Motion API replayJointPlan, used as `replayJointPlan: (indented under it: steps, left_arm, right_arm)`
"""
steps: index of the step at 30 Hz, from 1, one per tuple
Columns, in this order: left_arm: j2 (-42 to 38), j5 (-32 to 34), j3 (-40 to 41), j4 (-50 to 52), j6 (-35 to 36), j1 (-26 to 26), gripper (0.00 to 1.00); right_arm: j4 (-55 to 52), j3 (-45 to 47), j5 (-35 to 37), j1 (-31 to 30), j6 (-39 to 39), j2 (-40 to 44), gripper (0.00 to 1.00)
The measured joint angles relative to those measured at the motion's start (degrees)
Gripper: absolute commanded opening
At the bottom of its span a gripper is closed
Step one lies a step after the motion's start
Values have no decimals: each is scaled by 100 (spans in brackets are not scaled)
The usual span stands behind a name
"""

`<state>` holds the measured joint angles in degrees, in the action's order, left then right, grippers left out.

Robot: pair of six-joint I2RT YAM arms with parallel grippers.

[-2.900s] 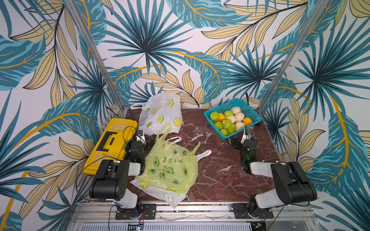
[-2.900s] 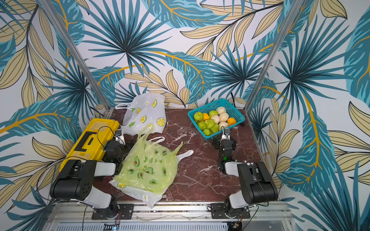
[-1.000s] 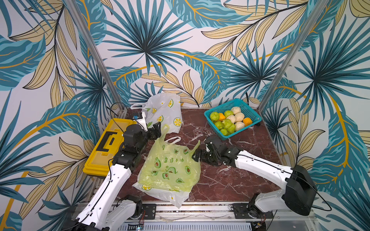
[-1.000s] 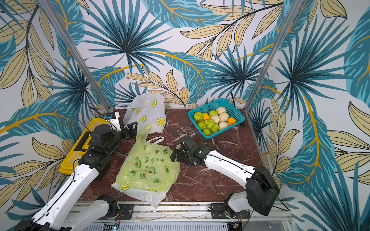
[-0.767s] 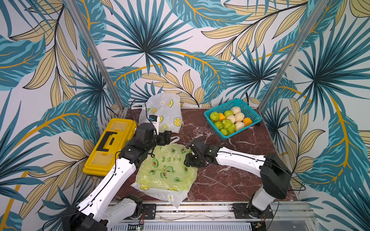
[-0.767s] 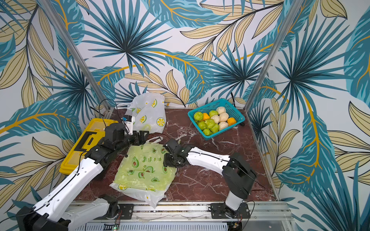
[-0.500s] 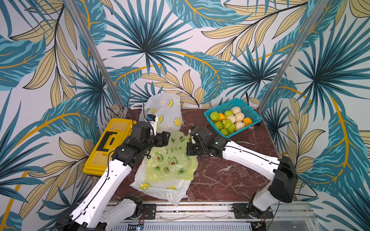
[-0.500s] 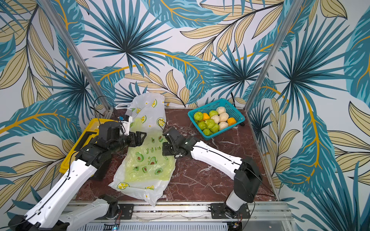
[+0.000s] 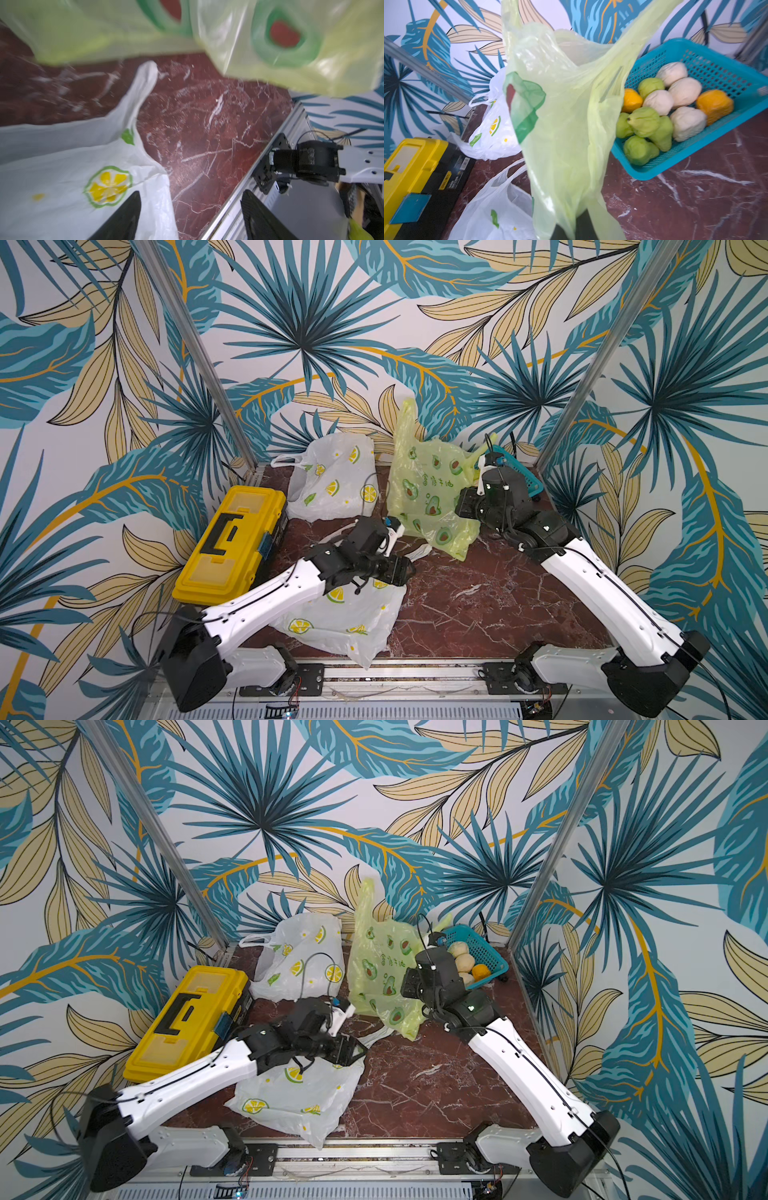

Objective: Place the pears into plastic bags & tie knots
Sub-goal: Move the plastic bag to the center of the board.

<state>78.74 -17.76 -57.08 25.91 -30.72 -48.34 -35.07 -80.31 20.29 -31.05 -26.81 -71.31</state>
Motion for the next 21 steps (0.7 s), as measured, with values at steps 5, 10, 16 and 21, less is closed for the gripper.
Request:
replayJointPlan:
  steps: [5,10,16,21]
  left_arm:
    - [1268,-468,94,-704,-369,-262,76]
    - [1561,-634,463,-935,-468,284,74]
    - [1497,-68,472,-581,-66,1644,74]
    - [1139,-197,-11,-356,197,1740,78]
  right_arm:
    - [-138,-9,411,258,179,103,7]
    - [-256,-55,540,350,358,133,7]
    - [-321,9,535,378,564,210,6]
    - [-341,306,214,450,785,553,6]
